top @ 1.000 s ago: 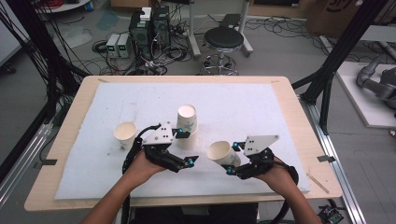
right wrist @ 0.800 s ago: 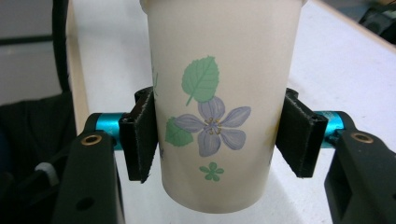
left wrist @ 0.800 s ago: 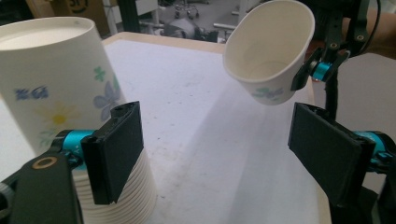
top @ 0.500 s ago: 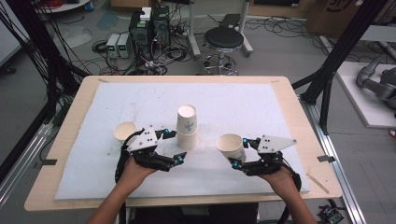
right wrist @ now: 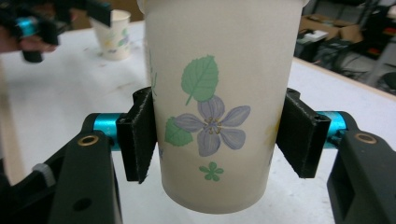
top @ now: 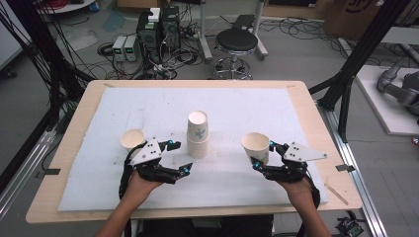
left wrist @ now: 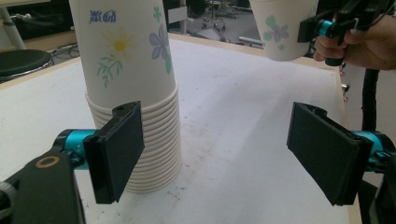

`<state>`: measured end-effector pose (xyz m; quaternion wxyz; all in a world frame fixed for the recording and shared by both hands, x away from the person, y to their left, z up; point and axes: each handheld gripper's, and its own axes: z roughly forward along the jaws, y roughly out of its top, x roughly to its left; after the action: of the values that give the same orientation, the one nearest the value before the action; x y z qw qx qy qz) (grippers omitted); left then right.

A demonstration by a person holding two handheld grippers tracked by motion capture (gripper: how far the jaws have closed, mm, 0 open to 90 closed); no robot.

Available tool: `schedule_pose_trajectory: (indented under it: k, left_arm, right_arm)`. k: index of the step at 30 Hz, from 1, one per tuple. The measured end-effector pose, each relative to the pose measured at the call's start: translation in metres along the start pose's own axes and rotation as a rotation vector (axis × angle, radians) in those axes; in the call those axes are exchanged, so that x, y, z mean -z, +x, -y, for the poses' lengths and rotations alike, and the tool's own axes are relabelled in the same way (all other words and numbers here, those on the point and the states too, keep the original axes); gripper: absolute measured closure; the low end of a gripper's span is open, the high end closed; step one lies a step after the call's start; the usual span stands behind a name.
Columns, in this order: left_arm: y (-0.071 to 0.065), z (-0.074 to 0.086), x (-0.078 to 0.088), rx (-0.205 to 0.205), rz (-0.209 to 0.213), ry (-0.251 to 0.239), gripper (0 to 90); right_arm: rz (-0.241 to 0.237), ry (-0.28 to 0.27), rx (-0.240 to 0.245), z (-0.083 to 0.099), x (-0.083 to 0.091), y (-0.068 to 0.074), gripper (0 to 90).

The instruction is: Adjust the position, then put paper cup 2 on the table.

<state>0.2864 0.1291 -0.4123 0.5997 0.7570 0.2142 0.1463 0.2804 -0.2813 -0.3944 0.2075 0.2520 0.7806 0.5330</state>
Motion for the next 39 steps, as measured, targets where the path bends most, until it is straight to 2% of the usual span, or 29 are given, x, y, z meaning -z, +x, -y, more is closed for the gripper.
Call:
schedule_pose_trajectory:
  k: [3,8,15,25,34,39]
  left_arm:
    - [0.000,0.002,0.000,0.004,-0.001,-0.001,18.8]
    - [0.000,0.006,0.000,0.011,-0.006,-0.008,18.8]
    - [0.000,0.012,0.002,0.016,-0.018,-0.019,18.8]
    - [0.000,0.013,0.005,0.015,-0.027,-0.032,18.9]
    - [0.001,0.014,0.006,0.017,-0.026,-0.031,18.8]
    - [-0.001,0.014,0.006,0.012,-0.025,-0.030,18.8]
  right_arm:
    - [0.048,-0.031,-0.011,0.002,0.002,-0.002,36.2]
    - [0.104,-0.049,-0.032,0.005,0.005,-0.005,36.0]
    - [0.166,-0.079,-0.073,0.009,0.010,-0.013,36.0]
    - [0.226,-0.127,-0.095,0.009,0.017,-0.016,36.0]
    - [0.247,-0.130,-0.095,0.008,0.019,-0.019,36.0]
    - [0.262,-0.128,-0.097,0.006,0.012,-0.023,36.0]
